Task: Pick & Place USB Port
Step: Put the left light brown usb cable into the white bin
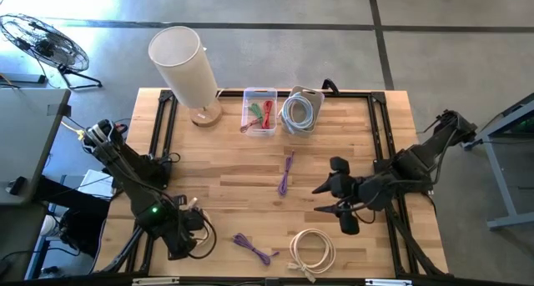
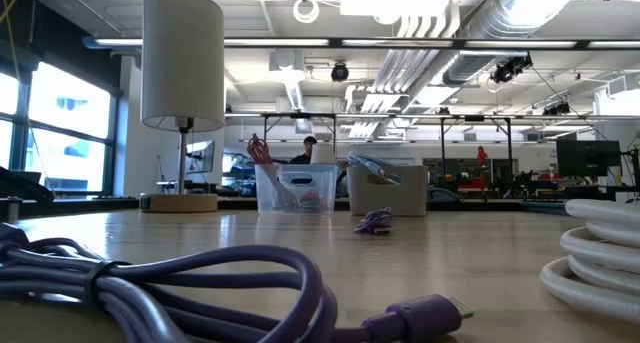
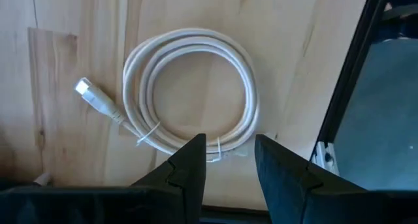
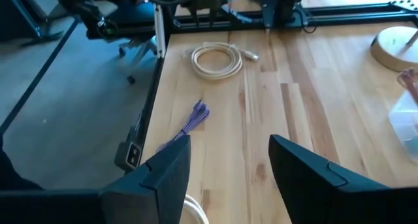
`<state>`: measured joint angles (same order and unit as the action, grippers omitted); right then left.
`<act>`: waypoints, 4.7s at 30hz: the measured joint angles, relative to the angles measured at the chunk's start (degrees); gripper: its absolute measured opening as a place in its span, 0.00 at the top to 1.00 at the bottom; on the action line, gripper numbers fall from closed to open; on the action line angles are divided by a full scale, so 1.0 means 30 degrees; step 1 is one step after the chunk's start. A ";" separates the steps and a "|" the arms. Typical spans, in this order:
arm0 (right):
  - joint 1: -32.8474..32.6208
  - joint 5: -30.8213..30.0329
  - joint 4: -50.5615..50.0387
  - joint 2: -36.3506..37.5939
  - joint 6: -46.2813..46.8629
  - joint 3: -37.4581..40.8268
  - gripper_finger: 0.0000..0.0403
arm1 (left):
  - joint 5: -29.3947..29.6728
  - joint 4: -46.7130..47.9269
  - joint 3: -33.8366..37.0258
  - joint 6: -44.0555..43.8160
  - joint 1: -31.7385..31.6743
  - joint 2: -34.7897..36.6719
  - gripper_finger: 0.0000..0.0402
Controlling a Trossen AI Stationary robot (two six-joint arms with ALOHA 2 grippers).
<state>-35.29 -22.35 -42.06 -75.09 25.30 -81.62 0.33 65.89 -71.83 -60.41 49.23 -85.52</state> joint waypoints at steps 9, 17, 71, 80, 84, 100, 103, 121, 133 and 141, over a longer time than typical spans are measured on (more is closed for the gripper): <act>-0.0043 0.0278 -0.0015 -0.0363 -0.0195 0.0000 0.51 | -0.1169 -0.1315 0.0020 0.2052 0.0000 0.0000 0.68; -0.0043 -0.0307 -0.0018 -0.0363 -0.0300 0.0000 0.51 | -0.1842 0.0098 0.0020 0.4050 -0.0028 0.0000 0.68; -0.0167 -0.1215 0.0873 -0.0363 0.0292 -0.0015 0.51 | 0.2714 -0.3916 -0.0002 0.1102 -0.0036 -0.0361 0.10; -0.0167 -0.0902 0.1122 -0.0363 0.0568 -0.0015 0.51 | 0.2123 -0.2103 -0.0009 -0.4897 -0.0029 -0.2267 0.10; -0.0167 -0.0861 0.1122 -0.0363 0.0568 -0.0015 0.51 | 0.0531 -0.1561 -0.0009 -0.4625 -0.0291 -0.3796 0.10; -0.0167 -0.0482 0.1657 -0.0363 0.1512 -0.0015 0.51 | 0.0120 -0.4491 -0.0002 -0.4952 -0.0787 -0.7128 0.10; -0.0167 -0.0473 0.2024 -0.0363 0.1494 -0.0015 0.51 | 0.0641 -0.3545 -0.0002 -0.4506 -0.0787 -0.7628 0.10; -0.0167 -0.0423 0.2281 -0.0363 0.1435 -0.0015 0.51 | 0.0538 -0.3672 -0.0104 0.0251 -0.0787 -0.9500 0.93; -0.0840 0.0588 0.5804 -0.0356 -0.3483 -0.0015 0.51 | 0.1065 -0.1750 -0.0280 0.1981 -0.1071 -0.5258 0.93; -0.1165 0.0356 0.6117 -0.0341 -0.6913 -0.0015 0.51 | 1.1887 -0.3538 -0.2116 0.3818 -0.0618 0.0884 0.98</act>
<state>-38.79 -21.28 -23.71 -76.12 4.56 -81.67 35.99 55.28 -78.18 -48.95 47.38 -82.86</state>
